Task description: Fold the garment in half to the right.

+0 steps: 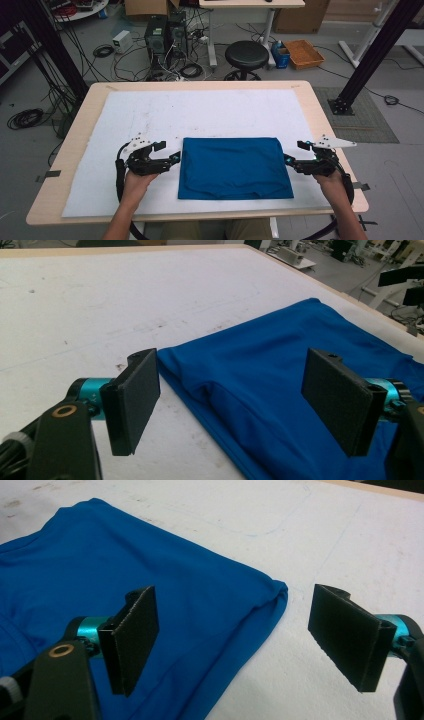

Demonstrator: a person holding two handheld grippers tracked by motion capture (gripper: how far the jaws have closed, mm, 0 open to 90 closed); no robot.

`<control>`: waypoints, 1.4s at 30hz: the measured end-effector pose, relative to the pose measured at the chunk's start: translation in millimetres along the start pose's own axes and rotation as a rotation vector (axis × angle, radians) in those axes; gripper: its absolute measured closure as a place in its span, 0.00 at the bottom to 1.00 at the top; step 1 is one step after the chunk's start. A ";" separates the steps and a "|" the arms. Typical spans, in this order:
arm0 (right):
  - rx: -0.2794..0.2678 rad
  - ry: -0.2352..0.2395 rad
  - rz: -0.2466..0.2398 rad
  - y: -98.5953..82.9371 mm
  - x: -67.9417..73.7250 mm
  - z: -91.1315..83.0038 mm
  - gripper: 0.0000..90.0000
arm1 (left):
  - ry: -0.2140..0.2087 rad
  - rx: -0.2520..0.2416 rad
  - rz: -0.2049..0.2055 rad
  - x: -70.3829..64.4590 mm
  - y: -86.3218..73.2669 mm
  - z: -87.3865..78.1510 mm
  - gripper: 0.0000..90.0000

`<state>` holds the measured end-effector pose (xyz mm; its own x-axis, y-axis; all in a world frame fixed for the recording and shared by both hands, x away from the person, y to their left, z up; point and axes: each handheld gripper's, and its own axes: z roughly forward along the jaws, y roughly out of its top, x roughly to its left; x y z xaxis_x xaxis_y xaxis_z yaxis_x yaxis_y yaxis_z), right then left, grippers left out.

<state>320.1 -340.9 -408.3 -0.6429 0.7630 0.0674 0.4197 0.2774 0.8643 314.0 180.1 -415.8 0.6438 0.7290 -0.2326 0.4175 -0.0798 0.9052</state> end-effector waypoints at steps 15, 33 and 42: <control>-0.017 0.020 -0.016 -1.1 6.0 -3.2 0.22 | 0.152 0.172 -0.048 -36.4 -18.9 8.7 0.28; 0.006 0.067 -0.070 9.5 23.9 14.2 0.22 | 0.287 0.300 0.041 -77.4 -45.6 24.9 0.58; 0.012 0.113 -0.102 35.8 43.5 35.3 0.22 | 0.264 0.294 0.015 -81.6 -47.0 25.6 0.79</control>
<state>329.8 -277.2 -392.0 -0.7503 0.6601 0.0361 0.3558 0.3572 0.8636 258.2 107.0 -448.4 0.4802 0.8729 -0.0857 0.5998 -0.2555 0.7582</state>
